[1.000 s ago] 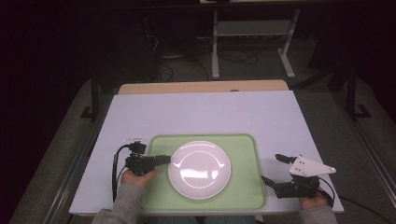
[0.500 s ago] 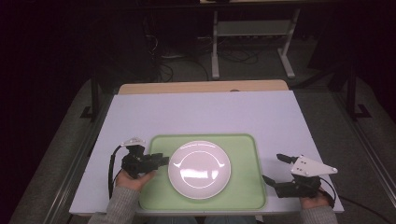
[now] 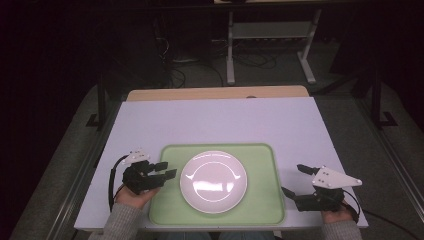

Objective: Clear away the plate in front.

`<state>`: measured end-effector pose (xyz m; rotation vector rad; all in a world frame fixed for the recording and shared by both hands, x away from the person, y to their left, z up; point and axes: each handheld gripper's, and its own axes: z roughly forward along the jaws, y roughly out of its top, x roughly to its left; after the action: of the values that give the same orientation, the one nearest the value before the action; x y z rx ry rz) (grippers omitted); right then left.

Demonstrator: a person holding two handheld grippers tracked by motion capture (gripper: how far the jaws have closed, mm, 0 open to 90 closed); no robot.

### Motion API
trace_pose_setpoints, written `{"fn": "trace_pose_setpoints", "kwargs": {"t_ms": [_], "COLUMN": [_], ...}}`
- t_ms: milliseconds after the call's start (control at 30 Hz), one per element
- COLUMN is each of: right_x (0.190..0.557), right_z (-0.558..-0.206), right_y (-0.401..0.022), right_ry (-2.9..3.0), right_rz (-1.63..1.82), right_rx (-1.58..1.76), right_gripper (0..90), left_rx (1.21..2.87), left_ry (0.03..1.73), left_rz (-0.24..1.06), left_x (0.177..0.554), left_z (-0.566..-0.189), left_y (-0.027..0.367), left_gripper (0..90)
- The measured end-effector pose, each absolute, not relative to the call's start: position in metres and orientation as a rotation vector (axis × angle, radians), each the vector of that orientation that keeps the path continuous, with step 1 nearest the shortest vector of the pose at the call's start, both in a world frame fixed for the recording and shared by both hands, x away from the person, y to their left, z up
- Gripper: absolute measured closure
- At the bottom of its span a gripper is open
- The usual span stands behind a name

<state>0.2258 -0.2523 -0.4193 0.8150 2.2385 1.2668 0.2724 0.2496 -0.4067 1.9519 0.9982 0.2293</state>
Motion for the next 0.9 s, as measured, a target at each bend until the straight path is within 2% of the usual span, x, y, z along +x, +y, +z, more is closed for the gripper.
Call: {"fn": "trace_pose_setpoints", "kwargs": {"t_ms": [267, 900], "right_x": [0.226, 0.227], "right_z": [-0.419, -0.419], "right_y": [-0.254, -0.264], "right_ry": [2.234, 2.203], "right_rz": [1.269, 1.271], "right_rx": [0.821, 0.865], "right_gripper": [13.5, 13.5], "left_rx": [1.959, 1.919], "left_ry": [0.945, 0.833], "left_rz": [0.288, 0.457], "left_x": [0.266, 0.246], "left_z": [-0.403, -0.397], "left_y": [0.259, 0.287], "left_gripper": [39.3, 26.3]}}
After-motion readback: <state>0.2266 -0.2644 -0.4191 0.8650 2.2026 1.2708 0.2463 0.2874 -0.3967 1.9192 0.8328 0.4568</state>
